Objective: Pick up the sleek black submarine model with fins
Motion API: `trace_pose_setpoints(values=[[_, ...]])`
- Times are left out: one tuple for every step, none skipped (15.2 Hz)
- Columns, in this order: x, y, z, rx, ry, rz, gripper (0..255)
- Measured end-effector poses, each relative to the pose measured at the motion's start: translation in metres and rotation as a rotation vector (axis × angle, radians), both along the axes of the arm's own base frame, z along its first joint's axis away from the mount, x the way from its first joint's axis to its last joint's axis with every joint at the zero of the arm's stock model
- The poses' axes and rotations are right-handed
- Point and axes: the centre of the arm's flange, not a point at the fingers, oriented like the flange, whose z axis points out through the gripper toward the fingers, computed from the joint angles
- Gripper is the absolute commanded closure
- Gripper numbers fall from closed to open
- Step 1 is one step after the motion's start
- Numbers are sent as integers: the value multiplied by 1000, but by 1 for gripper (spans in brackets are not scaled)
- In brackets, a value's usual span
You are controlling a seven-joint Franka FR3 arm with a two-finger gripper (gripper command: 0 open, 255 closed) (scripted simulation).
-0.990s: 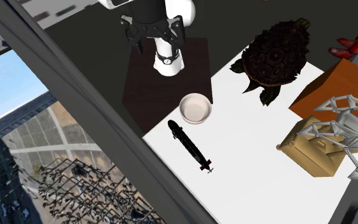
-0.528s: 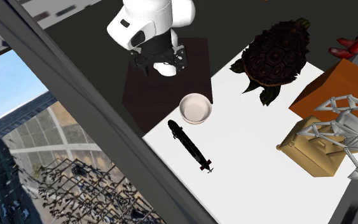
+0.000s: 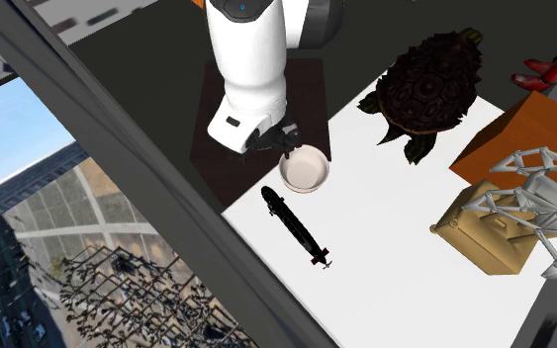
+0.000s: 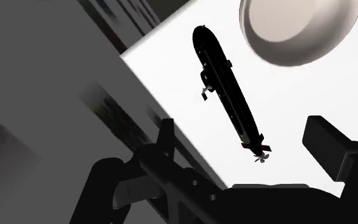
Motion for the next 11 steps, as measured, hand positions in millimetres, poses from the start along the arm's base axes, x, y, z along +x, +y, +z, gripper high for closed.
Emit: trace_pose_setpoints(values=[[4, 4, -10, -2, -2, 25, 0], [9, 6, -24, -4, -4, 50, 0], [15, 8, -35, -6, -6, 76, 0], [19, 14, -46, -9, -9, 101, 0], [24, 18, -56, -11, -12, 126, 0], [29, 24, -70, -13, -13, 152, 0], [34, 25, -81, -15, -16, 177, 0], [40, 27, -93, -17, -18, 202, 0], [45, 31, -104, -19, -20, 227, 0], [49, 35, -116, -21, -23, 252, 0], [51, 42, -130, -24, -24, 278, 0]])
